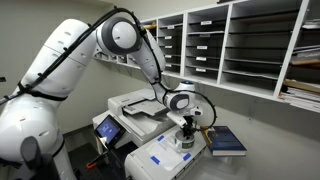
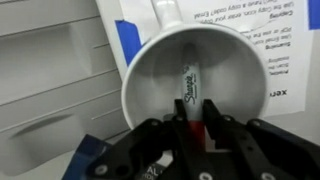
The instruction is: Remove the marker from the cup and put it on the printer
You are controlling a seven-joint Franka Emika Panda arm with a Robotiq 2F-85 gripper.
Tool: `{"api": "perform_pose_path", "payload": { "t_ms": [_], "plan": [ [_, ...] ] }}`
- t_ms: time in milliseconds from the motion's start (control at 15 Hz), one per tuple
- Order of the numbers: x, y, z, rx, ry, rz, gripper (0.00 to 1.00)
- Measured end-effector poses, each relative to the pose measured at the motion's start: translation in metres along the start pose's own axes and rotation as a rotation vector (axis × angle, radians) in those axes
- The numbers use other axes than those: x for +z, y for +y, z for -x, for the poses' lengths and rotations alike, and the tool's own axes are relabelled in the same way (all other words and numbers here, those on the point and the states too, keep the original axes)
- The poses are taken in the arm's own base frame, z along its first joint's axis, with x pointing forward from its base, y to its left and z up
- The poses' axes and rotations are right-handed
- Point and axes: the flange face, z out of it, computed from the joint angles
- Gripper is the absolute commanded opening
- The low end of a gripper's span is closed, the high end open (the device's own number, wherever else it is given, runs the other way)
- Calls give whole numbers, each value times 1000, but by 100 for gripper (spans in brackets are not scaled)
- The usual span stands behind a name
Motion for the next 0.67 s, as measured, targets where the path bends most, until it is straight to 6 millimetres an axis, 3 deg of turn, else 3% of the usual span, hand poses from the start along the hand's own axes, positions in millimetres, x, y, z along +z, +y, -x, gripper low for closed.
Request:
{"api": "perform_pose_path", "payload": {
  "t_ms": [400,667],
  "plan": [
    [-11,-8,1,-31,23,-5,6],
    [-63,-11,0,-51,146,-26,6]
  ]
}}
